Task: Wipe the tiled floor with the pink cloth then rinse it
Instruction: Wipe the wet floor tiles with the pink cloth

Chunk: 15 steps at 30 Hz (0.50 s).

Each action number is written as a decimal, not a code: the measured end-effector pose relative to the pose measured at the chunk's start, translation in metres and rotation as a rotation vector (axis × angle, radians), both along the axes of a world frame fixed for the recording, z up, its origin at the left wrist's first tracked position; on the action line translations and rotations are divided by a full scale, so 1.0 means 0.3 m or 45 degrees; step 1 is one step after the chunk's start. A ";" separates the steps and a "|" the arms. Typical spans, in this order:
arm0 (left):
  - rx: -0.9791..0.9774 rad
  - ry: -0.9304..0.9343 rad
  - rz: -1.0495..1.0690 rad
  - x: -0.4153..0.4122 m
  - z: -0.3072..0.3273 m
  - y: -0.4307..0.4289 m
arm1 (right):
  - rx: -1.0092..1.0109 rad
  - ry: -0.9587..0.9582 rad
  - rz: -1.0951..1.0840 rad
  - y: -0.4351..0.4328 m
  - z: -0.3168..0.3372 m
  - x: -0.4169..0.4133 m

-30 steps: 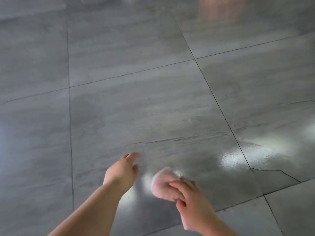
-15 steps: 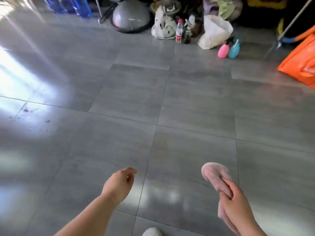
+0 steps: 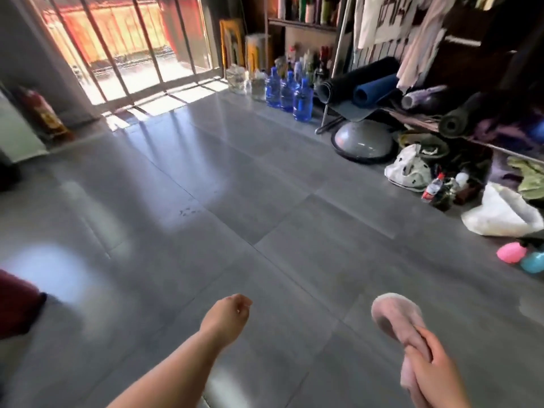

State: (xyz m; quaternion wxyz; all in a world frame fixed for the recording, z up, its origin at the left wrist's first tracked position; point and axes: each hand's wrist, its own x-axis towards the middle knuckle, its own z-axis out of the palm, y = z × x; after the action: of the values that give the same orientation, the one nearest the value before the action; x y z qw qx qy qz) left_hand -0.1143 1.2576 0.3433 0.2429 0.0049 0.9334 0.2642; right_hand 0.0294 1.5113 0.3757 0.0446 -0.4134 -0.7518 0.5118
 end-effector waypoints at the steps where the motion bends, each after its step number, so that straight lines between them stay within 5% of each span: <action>1: 0.002 -0.004 0.043 -0.015 -0.001 0.009 | 0.027 0.028 0.035 0.021 0.002 -0.035; 6: 0.014 -0.069 0.294 -0.018 -0.034 0.037 | -0.005 -0.044 0.392 0.129 -0.013 -0.207; 15: -0.009 -0.181 0.622 -0.037 -0.144 -0.151 | 0.001 -0.197 0.576 0.053 -0.131 -0.551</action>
State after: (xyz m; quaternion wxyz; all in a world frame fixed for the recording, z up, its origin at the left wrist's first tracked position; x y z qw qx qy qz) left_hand -0.1253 1.2122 0.3001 0.2370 -0.2401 0.8883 0.3115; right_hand -0.1359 1.5273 0.3363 -0.1287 -0.2722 -0.8267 0.4753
